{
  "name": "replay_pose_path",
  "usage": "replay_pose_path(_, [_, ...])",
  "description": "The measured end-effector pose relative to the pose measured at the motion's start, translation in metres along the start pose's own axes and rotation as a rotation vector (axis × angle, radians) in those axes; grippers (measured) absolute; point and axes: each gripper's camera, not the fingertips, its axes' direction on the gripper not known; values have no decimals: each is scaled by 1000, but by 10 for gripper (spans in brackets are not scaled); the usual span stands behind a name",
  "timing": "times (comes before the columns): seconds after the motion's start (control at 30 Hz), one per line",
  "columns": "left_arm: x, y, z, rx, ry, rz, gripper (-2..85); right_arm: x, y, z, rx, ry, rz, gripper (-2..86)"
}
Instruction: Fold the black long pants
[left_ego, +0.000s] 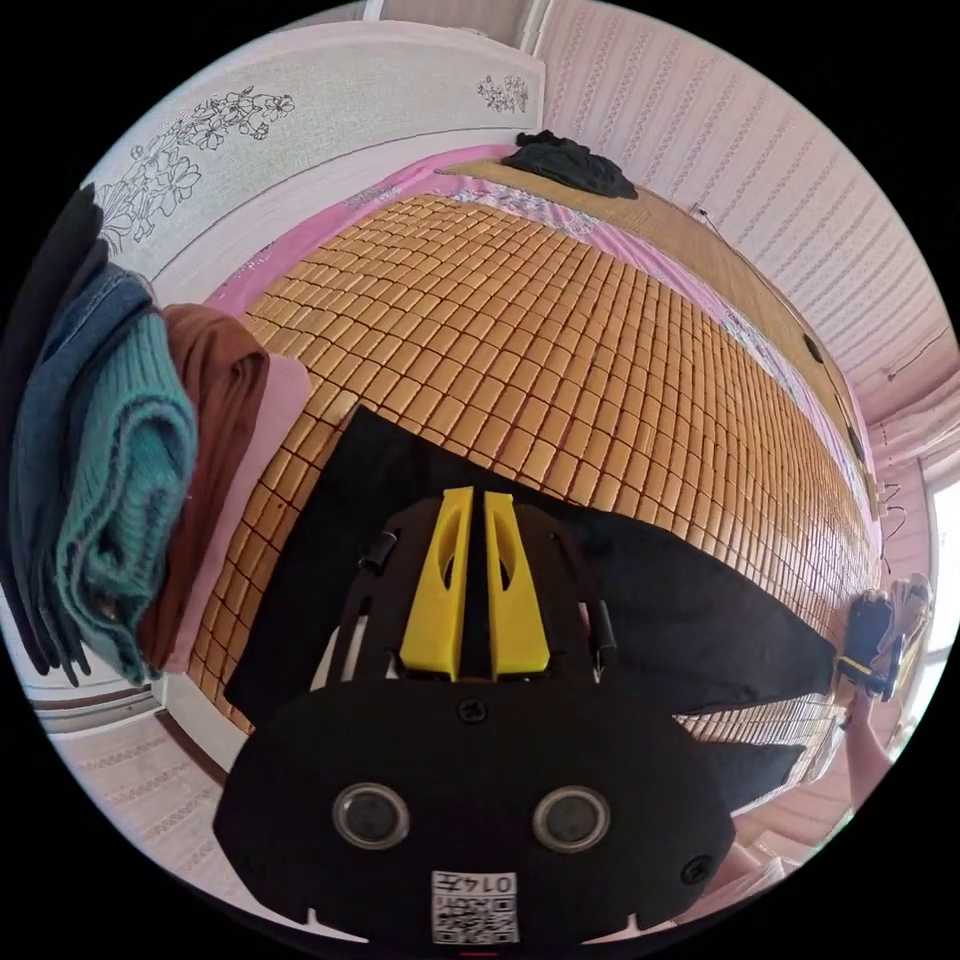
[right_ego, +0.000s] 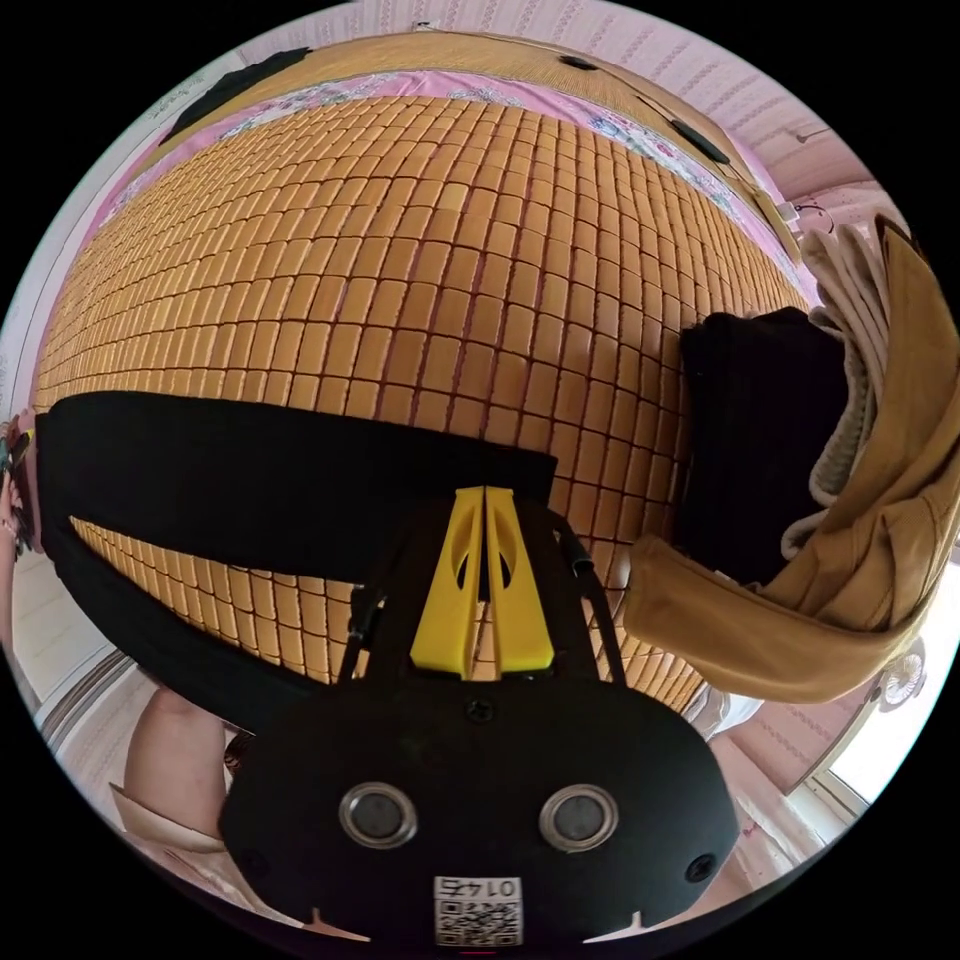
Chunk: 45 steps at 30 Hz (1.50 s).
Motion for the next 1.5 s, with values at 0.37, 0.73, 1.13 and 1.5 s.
replay_pose_path(0.37, [-12,-50,58,-85,-71,-74,11,-5,8,33,-20,70,91,-4])
replay_pose_path(0.73, [28,15,-4,32,115,67,-1,12,63,34,77,-65,133,-2])
replay_pose_path(1.13, [250,207,17,-395,410,567,34,48,211,98,-117,-255,223,104])
replay_pose_path(1.5, [396,284,51,-452,405,906,41,74,242,134,-35,-330,260,5])
